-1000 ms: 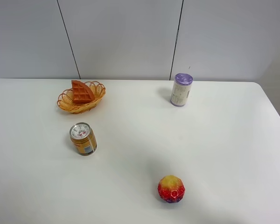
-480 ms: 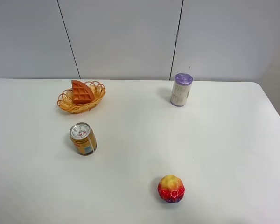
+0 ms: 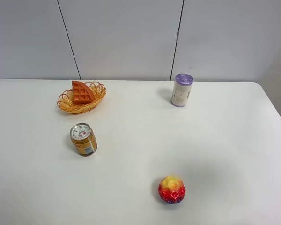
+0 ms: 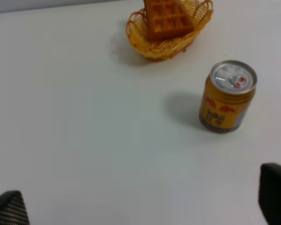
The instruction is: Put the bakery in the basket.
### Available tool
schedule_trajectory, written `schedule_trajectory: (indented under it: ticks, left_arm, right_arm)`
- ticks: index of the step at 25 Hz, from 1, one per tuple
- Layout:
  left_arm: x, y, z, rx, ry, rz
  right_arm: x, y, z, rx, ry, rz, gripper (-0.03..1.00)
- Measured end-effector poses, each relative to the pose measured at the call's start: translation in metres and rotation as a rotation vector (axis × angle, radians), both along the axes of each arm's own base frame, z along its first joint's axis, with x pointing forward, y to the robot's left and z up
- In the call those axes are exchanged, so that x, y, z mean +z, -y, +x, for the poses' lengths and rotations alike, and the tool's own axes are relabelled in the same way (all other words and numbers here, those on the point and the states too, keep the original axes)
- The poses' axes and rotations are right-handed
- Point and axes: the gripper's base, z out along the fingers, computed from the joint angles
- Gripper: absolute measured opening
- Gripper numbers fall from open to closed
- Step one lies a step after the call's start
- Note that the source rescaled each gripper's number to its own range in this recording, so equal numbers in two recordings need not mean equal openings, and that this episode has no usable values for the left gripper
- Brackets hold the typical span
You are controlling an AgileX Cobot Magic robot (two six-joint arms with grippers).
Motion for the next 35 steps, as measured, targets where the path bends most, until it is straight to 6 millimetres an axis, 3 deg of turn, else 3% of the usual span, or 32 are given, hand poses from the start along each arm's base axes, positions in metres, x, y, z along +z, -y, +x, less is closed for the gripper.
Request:
schedule_trajectory:
  ticks: [4,9,18,35]
  left_arm:
    - [0.0,0.0,0.0,0.0,0.0,0.0]
    - [0.0,0.0,0.0,0.0,0.0,0.0]
    - [0.0,0.0,0.0,0.0,0.0,0.0]
    - [0.0,0.0,0.0,0.0,0.0,0.0]
  right_arm:
    - [-0.056,-0.006,-0.011,0.026,-0.029,0.067,0.52]
    - [-0.083,-0.013,-0.017,0.067,-0.013,0.138,0.52]
    - [-0.084,-0.021,-0.034,0.197,0.128,0.07,0.52]
    - [-0.085,-0.019,-0.034,0.164,0.131,0.059,0.52]
